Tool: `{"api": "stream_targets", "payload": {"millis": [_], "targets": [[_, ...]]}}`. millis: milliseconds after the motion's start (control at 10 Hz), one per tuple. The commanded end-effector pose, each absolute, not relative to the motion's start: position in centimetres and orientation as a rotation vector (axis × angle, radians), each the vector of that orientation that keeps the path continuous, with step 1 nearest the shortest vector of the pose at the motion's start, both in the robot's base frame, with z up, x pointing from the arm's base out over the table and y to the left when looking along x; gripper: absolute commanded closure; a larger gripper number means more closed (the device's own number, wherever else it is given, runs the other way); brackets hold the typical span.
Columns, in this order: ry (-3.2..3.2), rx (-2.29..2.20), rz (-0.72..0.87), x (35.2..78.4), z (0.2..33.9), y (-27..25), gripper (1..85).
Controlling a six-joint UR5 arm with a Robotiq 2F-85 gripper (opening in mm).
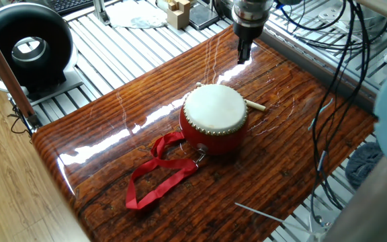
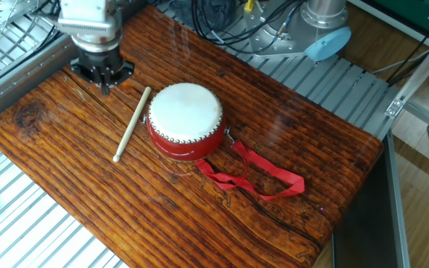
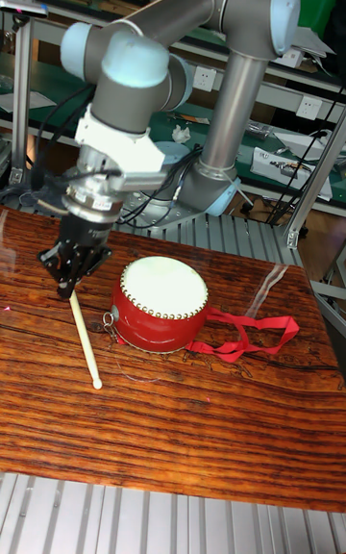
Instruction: Play the drum
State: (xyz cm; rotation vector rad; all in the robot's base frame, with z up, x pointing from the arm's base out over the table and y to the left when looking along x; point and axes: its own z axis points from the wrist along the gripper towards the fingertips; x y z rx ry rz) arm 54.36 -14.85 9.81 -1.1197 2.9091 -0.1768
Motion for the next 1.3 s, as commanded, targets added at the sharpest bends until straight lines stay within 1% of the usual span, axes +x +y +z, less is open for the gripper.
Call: {"api": "stream_targets", "payload": {"millis": [0,200,400,500,700,900,1100,1200], "targets": [[2.975,-1.091,-0.02,53.6,8.2,-13.8,71.3],[3.044,-1.018,0.069,52.4,7.7,-13.1,70.7],[3.136,-0.854,0.194,51.0,7.5,-11.7,70.3],[3.148,-0.828,0.203,50.8,7.3,-11.7,70.3],[3.142,-0.809,0.194,50.7,6.4,-11.6,67.3],[3.114,-0.817,0.151,50.9,6.0,-12.1,63.3],[3.101,-0.829,0.044,51.2,6.0,-13.3,62.0],[3.095,-0.822,0.035,51.4,5.9,-13.1,61.3]]}}
